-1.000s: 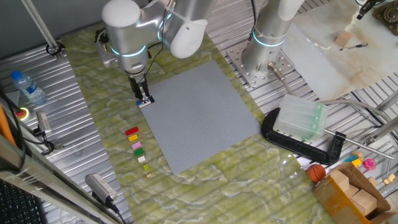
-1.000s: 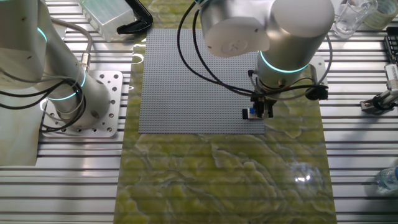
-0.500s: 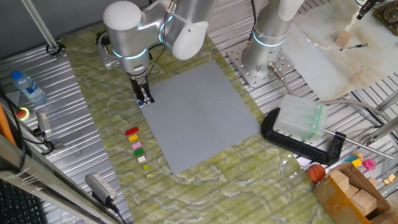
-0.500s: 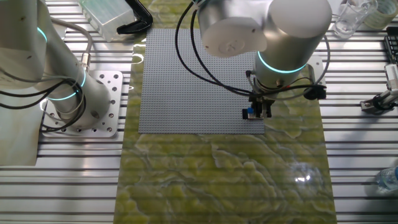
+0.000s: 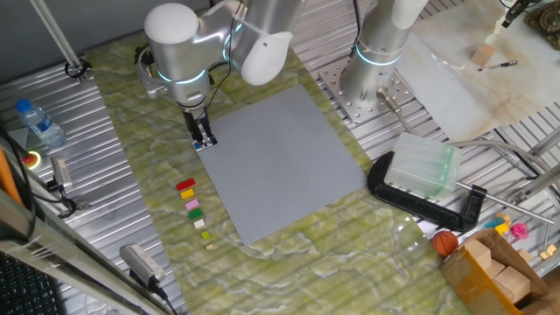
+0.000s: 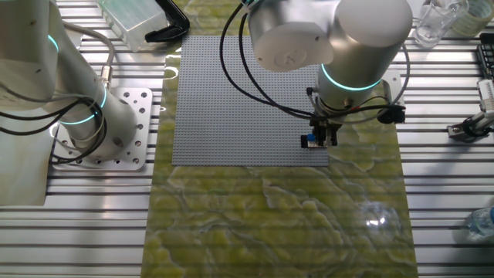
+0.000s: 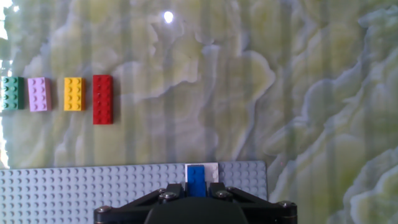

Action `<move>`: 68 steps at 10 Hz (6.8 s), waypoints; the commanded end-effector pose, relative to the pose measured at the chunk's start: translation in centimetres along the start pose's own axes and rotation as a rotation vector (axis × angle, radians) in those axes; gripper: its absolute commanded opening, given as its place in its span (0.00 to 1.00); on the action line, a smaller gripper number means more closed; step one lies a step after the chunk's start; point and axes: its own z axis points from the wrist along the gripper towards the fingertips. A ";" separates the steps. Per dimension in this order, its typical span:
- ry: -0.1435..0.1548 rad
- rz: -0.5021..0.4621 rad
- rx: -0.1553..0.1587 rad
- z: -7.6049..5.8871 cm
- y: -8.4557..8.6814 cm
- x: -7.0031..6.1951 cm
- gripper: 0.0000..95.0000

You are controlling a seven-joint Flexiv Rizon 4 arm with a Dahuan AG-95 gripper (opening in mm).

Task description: Build with small Lego blocks

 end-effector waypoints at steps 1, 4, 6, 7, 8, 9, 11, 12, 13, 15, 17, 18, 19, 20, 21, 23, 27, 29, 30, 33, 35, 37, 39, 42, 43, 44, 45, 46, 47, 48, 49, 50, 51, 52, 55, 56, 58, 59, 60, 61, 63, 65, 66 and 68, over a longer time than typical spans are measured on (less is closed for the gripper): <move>-0.002 -0.001 0.004 0.1 -0.1 0.1 0.00; -0.001 -0.003 0.002 0.0 -0.1 0.3 0.00; -0.004 -0.005 0.005 0.1 -0.3 0.6 0.00; -0.006 -0.009 0.004 0.2 -0.5 0.7 0.00; -0.006 -0.009 0.004 0.2 -0.5 0.7 0.00; -0.005 -0.008 0.005 0.1 -0.5 0.7 0.00; -0.006 -0.005 0.003 0.2 -0.5 0.7 0.00; -0.005 -0.005 0.003 0.2 -0.4 0.7 0.00; -0.004 -0.005 0.003 0.2 -0.4 0.7 0.00; -0.006 -0.007 0.002 0.1 -0.4 0.7 0.00; -0.006 -0.010 0.003 0.1 -0.4 0.7 0.00; -0.007 -0.011 0.003 0.1 -0.4 0.7 0.00; -0.007 -0.014 0.003 0.1 -0.4 0.7 0.00; -0.007 -0.013 0.003 0.1 -0.3 0.6 0.00; -0.006 -0.011 0.003 0.1 -0.1 0.5 0.00; -0.002 -0.007 0.008 0.3 0.1 0.4 0.00; -0.005 -0.014 0.015 -0.1 -0.4 0.7 0.00; -0.005 -0.012 0.014 0.1 -0.5 0.5 0.00; -0.004 -0.012 0.014 0.2 -0.6 0.4 0.00; -0.007 -0.013 0.019 0.2 -0.7 0.3 0.00; -0.004 -0.010 0.017 0.3 -0.7 0.3 0.00; -0.007 -0.007 0.014 0.4 -0.8 0.2 0.00; -0.007 -0.009 0.009 0.4 -0.8 0.1 0.00; 0.011 -0.013 0.007 0.7 -0.8 0.0 0.00; 0.014 -0.014 0.006 0.7 -0.9 0.0 0.00; 0.012 -0.014 0.005 0.8 -0.9 0.0 0.00; 0.017 -0.011 0.006 0.9 -1.0 -0.1 0.00; 0.028 -0.011 0.001 1.1 -1.1 -0.3 0.00; 0.028 -0.011 -0.007 1.4 -1.1 -0.5 0.00; 0.027 -0.007 -0.010 1.6 -1.1 -0.6 0.00; 0.034 -0.008 -0.004 2.2 -0.9 -0.9 0.00; 0.032 -0.011 -0.001 2.3 -0.9 -0.9 0.00; 0.048 -0.026 0.006 2.9 -0.9 -1.1 0.00; 0.061 -0.041 0.022 2.9 -0.9 -1.1 0.00; 0.064 -0.043 0.007 3.0 -1.0 -1.1 0.00; 0.072 -0.041 0.005 3.0 -1.0 -1.1 0.00; 0.078 -0.051 0.006 2.8 -0.9 -1.0 0.00; 0.065 -0.064 0.004 2.7 -1.0 -1.0 0.00; 0.064 -0.067 0.002 2.7 -0.9 -1.0 0.20; 0.068 -0.074 -0.002 2.7 -0.9 -1.0 0.40; 0.067 -0.078 -0.006 2.3 -0.9 -1.1 0.60; 0.063 -0.083 -0.003 1.6 -0.8 -0.8 0.60; 0.064 -0.082 0.002 1.3 -0.7 -0.6 0.60; 0.071 -0.078 0.005 -0.8 -0.7 -0.2 0.40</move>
